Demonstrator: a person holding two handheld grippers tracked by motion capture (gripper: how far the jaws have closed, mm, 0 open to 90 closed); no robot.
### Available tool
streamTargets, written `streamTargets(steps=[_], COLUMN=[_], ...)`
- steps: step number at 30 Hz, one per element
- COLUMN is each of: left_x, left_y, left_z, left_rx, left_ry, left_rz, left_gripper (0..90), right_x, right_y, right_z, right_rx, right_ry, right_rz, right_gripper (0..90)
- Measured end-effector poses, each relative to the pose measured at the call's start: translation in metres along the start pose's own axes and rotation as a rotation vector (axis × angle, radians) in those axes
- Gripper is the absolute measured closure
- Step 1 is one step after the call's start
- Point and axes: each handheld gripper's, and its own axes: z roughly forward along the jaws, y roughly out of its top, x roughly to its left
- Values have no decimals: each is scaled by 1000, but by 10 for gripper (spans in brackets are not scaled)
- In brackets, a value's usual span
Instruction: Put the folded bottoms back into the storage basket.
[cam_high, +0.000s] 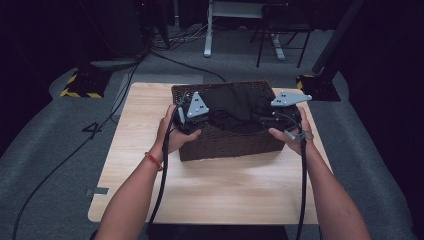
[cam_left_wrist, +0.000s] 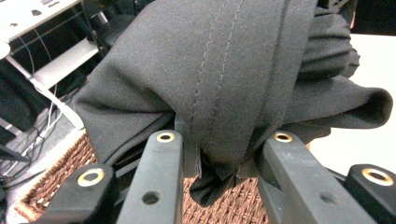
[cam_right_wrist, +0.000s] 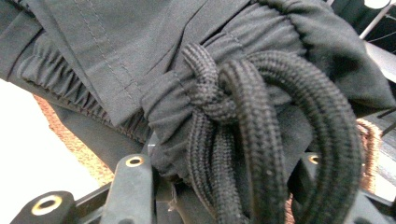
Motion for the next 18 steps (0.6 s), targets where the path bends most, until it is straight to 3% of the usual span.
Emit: streamTargets(steps=[11, 18], left_x=[12, 15], left_y=[-11, -13], left_z=[26, 44], left_rx=[81, 149], left_ry=[16, 21], left_rz=[-27, -13], left_gripper=[755, 752], right_x=[-10, -17], right_y=[-7, -13], right_z=[34, 50], right_rx=[57, 105], right_ry=[-13, -27], right_rz=[34, 50], right_gripper=[564, 565])
